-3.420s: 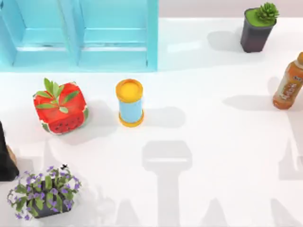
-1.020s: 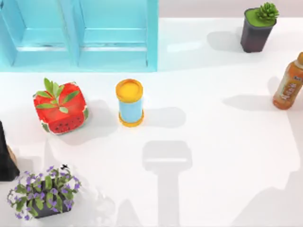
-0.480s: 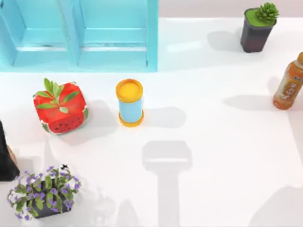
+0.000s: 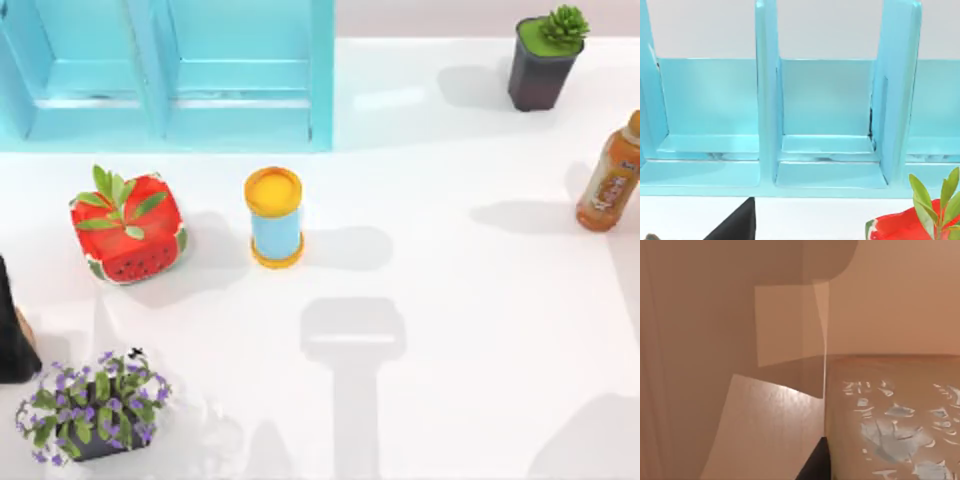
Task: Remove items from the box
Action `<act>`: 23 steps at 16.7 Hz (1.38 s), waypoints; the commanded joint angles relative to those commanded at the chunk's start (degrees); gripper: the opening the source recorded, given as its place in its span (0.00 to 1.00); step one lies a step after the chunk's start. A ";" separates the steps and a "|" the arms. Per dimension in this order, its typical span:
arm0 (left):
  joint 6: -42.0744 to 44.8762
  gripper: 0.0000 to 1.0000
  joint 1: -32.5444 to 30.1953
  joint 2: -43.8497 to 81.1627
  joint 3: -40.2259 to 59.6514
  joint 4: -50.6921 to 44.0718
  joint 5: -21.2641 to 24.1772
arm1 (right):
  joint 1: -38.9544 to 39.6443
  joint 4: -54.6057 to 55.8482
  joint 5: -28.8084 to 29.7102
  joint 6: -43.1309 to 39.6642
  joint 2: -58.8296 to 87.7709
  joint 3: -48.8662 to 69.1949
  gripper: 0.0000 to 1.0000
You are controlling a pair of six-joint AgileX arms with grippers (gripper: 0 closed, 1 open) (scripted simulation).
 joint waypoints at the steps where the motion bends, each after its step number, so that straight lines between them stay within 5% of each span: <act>1: 0.00 1.00 0.00 0.00 0.00 0.00 0.00 | 0.00 0.00 0.00 0.00 0.00 0.00 0.25; 5: 0.00 1.00 0.00 0.00 0.00 0.00 0.00 | 0.00 0.00 0.00 0.00 0.00 0.00 0.00; 15: 0.00 1.00 0.00 0.00 0.00 0.00 0.00 | -0.07 -0.88 0.02 0.02 -0.21 0.86 0.00; 23: 0.00 1.00 0.00 0.00 0.00 0.00 0.00 | -0.35 -22.62 0.01 -0.43 -4.29 17.31 0.00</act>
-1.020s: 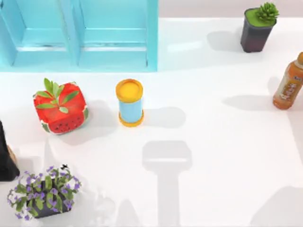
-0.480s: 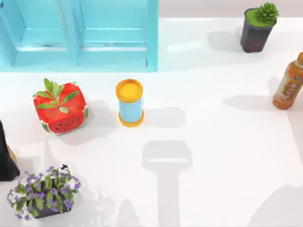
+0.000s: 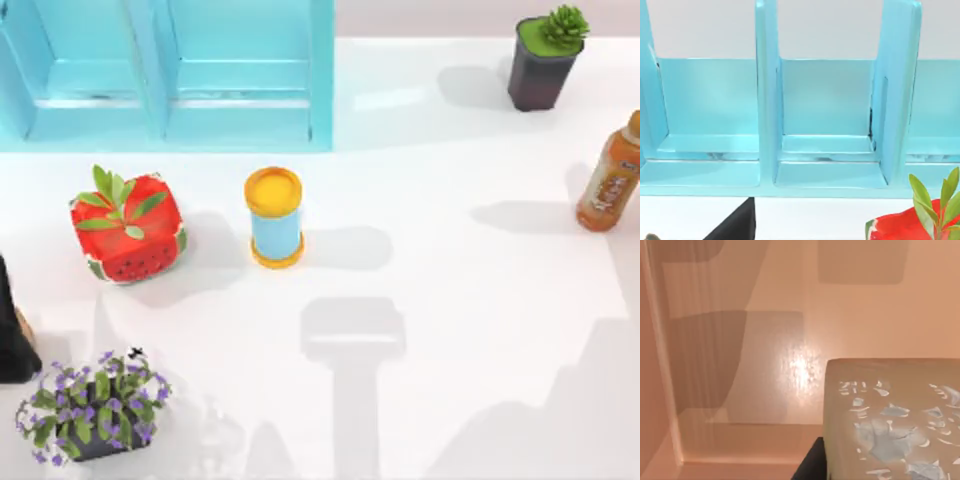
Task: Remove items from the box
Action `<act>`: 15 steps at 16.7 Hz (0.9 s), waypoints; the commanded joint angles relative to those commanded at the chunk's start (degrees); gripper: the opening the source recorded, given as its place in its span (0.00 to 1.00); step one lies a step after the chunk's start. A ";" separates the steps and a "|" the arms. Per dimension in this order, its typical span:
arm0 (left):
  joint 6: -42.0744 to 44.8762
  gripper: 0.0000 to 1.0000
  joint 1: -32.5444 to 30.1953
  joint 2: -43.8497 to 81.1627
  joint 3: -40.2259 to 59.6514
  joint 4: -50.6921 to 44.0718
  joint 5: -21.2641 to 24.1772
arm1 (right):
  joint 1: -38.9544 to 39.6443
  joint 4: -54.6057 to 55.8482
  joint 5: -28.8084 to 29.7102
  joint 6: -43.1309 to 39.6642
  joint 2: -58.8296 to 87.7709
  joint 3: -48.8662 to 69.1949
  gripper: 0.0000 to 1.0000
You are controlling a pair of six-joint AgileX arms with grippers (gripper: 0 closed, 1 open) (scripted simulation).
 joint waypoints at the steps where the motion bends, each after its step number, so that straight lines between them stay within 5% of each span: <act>1: 0.00 1.00 0.00 0.00 0.00 0.00 0.00 | -0.01 -2.61 0.00 -0.01 -0.68 2.08 0.00; 10: 0.00 1.00 0.00 0.00 0.00 0.00 0.00 | 0.87 -6.91 -0.02 0.90 -1.85 5.89 0.00; 15: 0.00 1.00 0.00 0.00 0.00 0.00 0.00 | 12.74 -4.40 0.07 12.64 -0.07 4.52 0.00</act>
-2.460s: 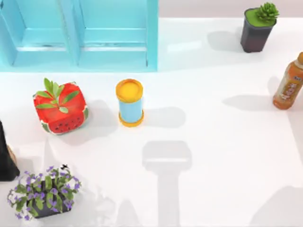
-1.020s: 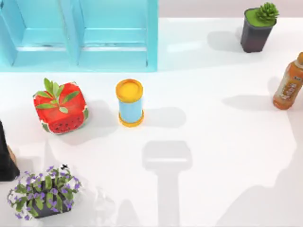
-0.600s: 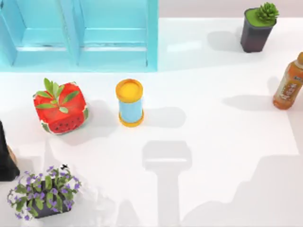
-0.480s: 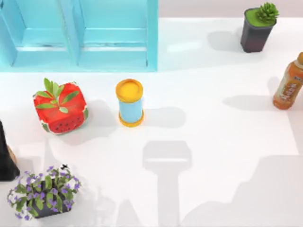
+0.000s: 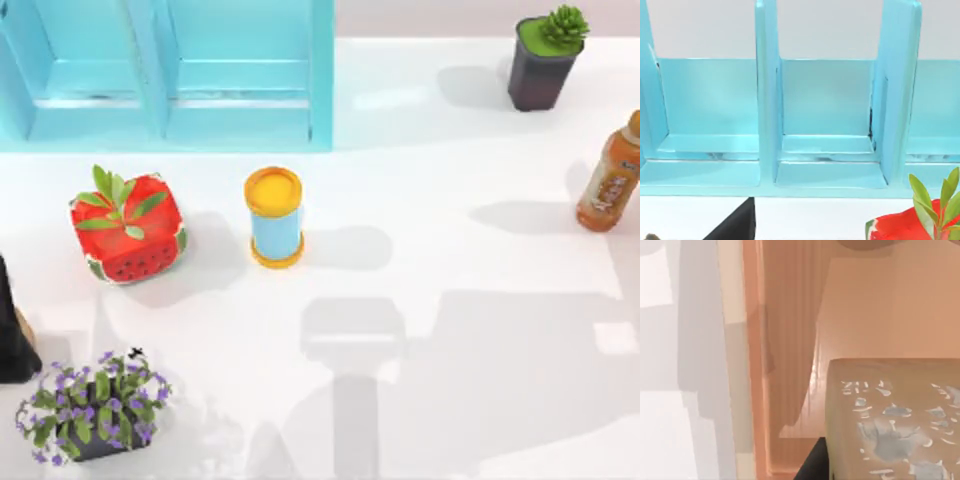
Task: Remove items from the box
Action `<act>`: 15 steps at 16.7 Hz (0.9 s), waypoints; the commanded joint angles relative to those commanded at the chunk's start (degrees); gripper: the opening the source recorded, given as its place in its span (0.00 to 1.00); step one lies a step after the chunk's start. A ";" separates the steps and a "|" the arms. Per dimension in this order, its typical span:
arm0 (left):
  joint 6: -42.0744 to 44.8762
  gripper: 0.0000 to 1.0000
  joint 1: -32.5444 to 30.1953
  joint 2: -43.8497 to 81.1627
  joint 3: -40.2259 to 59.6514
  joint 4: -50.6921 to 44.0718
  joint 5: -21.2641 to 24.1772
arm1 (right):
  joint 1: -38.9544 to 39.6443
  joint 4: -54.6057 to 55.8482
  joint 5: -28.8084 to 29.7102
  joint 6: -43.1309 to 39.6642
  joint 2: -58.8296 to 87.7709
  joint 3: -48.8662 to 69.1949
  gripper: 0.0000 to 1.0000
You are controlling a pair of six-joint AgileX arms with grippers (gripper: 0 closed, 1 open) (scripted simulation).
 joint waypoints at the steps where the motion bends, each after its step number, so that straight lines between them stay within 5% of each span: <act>1: 0.00 1.00 0.00 0.00 0.00 0.00 0.00 | 3.92 0.83 0.00 3.84 0.39 -0.63 0.00; 10: 0.00 1.00 0.00 0.00 0.00 0.00 0.00 | 47.41 11.76 -0.29 47.53 2.57 -10.68 0.00; 15: 0.00 1.00 0.00 0.00 0.00 0.00 0.00 | 60.09 17.13 0.16 60.27 1.46 -14.99 0.00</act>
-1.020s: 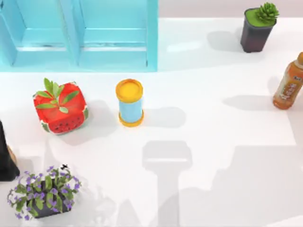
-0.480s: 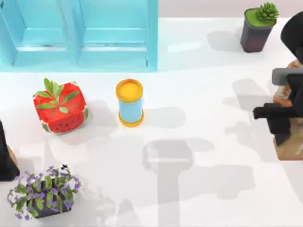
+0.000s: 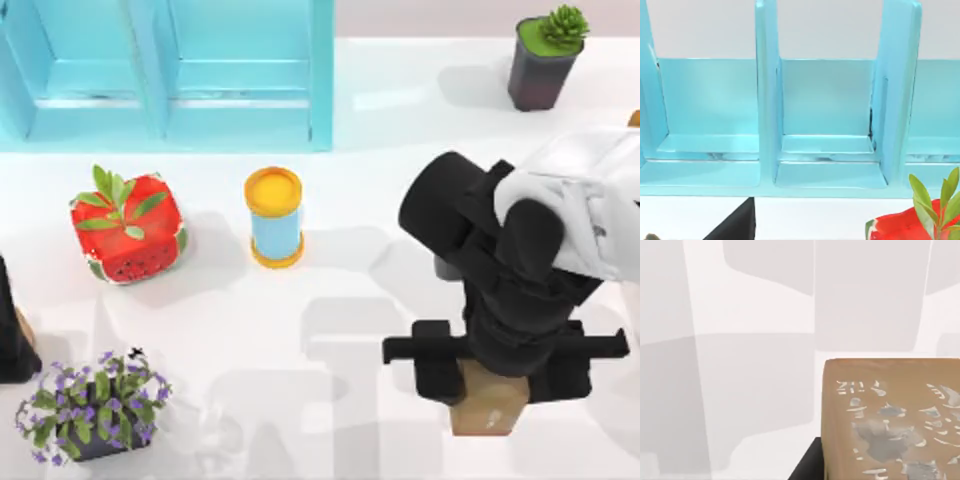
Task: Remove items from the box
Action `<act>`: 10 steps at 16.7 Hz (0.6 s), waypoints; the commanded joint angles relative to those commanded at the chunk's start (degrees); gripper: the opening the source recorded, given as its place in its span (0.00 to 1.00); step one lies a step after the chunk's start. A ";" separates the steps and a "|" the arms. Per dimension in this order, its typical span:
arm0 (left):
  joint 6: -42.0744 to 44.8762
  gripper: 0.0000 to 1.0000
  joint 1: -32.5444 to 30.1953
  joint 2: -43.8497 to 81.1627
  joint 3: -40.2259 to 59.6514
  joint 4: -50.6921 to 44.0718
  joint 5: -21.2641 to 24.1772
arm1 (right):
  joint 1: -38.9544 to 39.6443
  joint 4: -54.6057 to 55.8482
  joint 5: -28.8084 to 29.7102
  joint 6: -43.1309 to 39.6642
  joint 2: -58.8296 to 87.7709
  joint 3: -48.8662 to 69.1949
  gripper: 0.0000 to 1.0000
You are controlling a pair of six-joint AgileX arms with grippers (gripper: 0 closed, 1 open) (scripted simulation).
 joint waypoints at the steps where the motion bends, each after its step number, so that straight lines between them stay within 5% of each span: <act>1: 0.00 1.00 0.00 0.00 0.00 0.00 0.00 | 0.71 0.39 0.05 0.72 -0.14 -0.32 0.00; 10: 0.00 1.00 0.00 0.00 0.00 0.00 0.00 | 0.84 6.74 -0.01 0.96 2.14 -3.80 0.00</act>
